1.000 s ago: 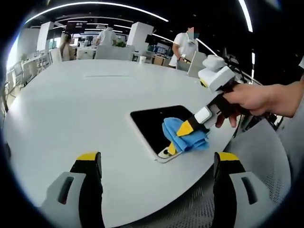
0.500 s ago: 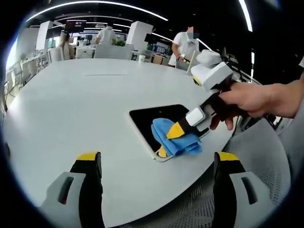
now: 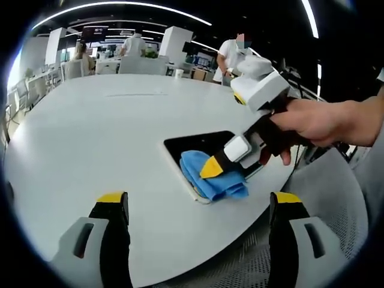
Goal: Wipe the mirror surface with the cleaning cloth until all visible marks leave the cleaned area.
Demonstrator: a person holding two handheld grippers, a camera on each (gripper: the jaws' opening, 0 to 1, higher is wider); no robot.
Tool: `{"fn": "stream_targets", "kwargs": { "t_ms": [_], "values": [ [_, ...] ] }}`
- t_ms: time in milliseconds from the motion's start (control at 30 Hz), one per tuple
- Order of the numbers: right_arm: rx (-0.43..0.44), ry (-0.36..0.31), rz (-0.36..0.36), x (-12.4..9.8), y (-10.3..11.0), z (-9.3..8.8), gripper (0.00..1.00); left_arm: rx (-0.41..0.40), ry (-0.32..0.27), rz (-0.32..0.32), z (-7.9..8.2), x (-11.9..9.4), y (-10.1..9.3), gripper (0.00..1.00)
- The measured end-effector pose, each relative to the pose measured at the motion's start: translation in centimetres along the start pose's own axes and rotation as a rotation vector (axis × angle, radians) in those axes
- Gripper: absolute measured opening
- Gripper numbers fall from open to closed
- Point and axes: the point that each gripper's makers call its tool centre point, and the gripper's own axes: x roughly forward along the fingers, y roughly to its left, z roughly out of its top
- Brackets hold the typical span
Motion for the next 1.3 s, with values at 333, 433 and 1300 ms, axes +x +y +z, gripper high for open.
{"fn": "stream_targets", "kwargs": {
  "t_ms": [333, 433, 1300],
  "values": [
    [-0.017, -0.003, 0.006, 0.3, 0.6, 0.2, 0.02, 0.003, 0.005, -0.007, 0.0, 0.0, -0.2, 0.96],
    [-0.029, -0.004, 0.007, 0.4, 1.0, 0.2, 0.02, -0.001, 0.004, -0.008, 0.0, 0.0, -0.2, 0.96],
    [-0.059, 0.001, 0.01, 0.6, 0.6, 0.9, 0.02, -0.009, 0.005, -0.003, -0.1, 0.1, -0.1, 0.96]
  ]
}}
